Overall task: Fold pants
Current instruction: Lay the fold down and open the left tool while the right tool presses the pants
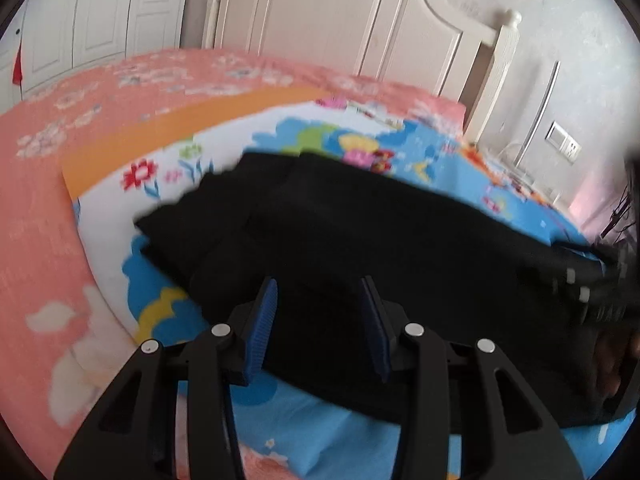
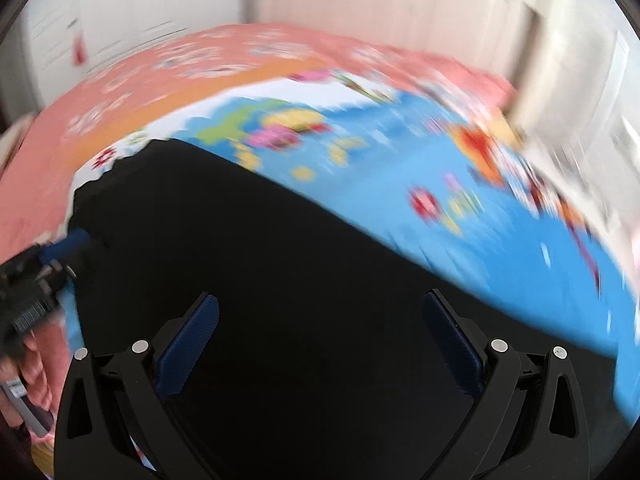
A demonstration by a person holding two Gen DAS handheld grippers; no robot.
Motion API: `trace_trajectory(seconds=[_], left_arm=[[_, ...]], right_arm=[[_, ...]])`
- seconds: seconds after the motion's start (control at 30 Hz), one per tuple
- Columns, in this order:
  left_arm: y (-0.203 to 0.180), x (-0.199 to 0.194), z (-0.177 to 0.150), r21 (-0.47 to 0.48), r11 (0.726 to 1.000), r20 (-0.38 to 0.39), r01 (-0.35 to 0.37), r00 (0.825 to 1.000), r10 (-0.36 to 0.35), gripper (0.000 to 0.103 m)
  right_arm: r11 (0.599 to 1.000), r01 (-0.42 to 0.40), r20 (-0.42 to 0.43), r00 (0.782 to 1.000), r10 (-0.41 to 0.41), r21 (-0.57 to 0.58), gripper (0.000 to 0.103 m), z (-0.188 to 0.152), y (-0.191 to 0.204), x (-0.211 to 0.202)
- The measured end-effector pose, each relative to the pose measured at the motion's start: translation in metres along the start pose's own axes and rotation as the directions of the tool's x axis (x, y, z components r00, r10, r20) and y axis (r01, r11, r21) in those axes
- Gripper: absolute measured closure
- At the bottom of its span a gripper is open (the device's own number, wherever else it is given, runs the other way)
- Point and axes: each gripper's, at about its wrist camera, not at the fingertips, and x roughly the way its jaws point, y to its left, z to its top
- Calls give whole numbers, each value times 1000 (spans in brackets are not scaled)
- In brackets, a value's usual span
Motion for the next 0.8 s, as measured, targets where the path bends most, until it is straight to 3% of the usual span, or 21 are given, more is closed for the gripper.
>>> trace_trajectory(seconds=[0.2,0.37,0.53,0.8], left_arm=[[-6,3,-9,74,997,11,-28,1000,27,61],[-7,6,-12,69,997,28,-35,999,33,60],[-8,8,-12,67,997,32,-42,999,40,60],[-10,8,-12,52,997,34,-54,998,52,59]], right_arm=[[987,-66,-79,995,55,-145,6,51,42,48],[971,-1,-91,996,-21,-238,6,66,62,80],[983,-18,-88,996,3,-180,6,70,56,94],[980,162,23,987,-161,-114,5,86,57,84]])
